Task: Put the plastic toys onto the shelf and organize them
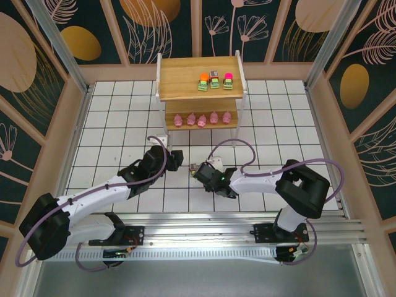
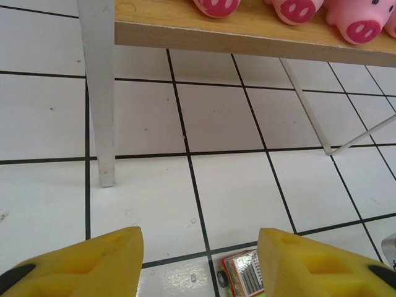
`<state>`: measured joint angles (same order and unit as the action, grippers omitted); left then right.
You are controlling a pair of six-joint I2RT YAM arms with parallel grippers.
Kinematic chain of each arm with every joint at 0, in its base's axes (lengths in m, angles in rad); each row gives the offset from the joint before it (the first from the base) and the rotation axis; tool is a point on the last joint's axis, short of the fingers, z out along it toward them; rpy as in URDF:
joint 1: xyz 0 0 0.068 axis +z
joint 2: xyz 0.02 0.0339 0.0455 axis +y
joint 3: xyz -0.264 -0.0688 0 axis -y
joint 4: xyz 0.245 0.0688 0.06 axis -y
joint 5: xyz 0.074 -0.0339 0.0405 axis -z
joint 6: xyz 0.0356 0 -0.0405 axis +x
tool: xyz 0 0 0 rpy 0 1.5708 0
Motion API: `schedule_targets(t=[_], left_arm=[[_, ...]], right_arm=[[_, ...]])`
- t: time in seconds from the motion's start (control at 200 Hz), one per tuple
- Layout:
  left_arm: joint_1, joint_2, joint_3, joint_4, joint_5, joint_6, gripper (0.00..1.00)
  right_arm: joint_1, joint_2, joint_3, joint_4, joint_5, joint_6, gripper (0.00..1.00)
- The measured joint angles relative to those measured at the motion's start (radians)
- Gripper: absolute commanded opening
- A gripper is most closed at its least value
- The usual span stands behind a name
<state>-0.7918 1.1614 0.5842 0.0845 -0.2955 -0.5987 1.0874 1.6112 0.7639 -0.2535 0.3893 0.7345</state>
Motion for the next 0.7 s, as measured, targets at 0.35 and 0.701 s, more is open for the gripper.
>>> schedule_targets(t=[0.35, 0.701], left_arm=[[0.000, 0.000, 0.000, -0.011, 0.000, 0.000, 0.52], [0.000, 0.000, -0.003, -0.010, 0.001, 0.000, 0.52]], right_arm=[[0.017, -0.064, 0.058, -0.106, 0.061, -0.022, 0.21], [0.051, -0.163, 0.441, -0.306, 0.158, -0.085, 0.20]])
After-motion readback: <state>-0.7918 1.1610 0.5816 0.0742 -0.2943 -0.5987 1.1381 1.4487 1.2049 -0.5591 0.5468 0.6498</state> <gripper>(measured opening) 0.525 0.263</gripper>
